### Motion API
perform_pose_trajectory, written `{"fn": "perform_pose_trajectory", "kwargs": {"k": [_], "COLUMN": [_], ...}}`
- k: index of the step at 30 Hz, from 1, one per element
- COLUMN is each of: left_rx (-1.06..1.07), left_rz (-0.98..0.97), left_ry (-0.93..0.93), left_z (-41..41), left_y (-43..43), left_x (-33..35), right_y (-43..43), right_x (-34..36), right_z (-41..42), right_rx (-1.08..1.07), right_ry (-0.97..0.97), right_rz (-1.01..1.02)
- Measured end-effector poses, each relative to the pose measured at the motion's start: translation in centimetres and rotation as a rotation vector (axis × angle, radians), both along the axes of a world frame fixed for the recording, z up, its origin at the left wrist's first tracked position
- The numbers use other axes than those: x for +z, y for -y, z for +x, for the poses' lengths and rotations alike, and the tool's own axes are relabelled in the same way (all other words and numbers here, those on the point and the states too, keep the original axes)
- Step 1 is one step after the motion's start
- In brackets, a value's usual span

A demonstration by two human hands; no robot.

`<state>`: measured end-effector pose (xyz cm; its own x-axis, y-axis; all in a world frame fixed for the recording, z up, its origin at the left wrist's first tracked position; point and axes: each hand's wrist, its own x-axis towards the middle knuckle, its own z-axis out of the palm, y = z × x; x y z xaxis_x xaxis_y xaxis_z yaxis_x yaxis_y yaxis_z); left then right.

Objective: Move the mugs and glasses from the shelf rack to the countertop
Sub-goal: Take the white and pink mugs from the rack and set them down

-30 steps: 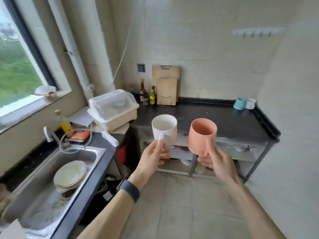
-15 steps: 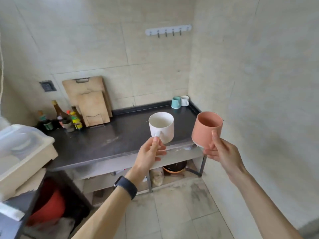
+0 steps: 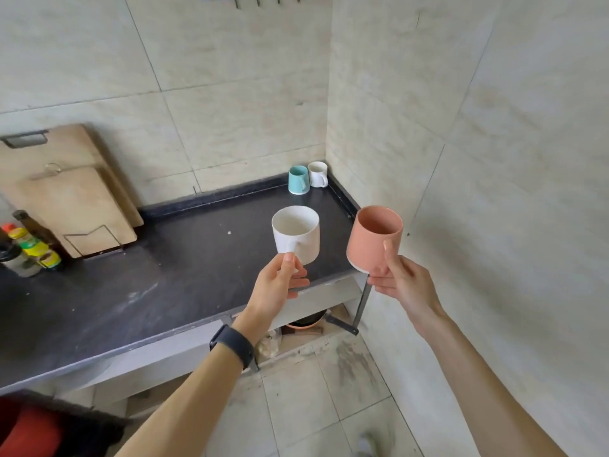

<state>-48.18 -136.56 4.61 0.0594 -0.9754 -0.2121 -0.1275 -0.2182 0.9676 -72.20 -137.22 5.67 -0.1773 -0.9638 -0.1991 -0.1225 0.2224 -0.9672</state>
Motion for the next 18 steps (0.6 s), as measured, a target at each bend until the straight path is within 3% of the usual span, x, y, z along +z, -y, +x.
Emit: {"fn": "perform_pose_trajectory", "kwargs": {"k": [18], "left_rx": [0.153], "left_rz": [0.381], "left_ry": [0.008], "left_z": [-4.1], "left_y": [23.6], "left_x": [-10.7], "right_y": [27.2], "right_x": [-13.9], "right_z": [0.0], "right_rx": [0.192], "right_ry": [-0.059], "right_rz": [0.381]}}
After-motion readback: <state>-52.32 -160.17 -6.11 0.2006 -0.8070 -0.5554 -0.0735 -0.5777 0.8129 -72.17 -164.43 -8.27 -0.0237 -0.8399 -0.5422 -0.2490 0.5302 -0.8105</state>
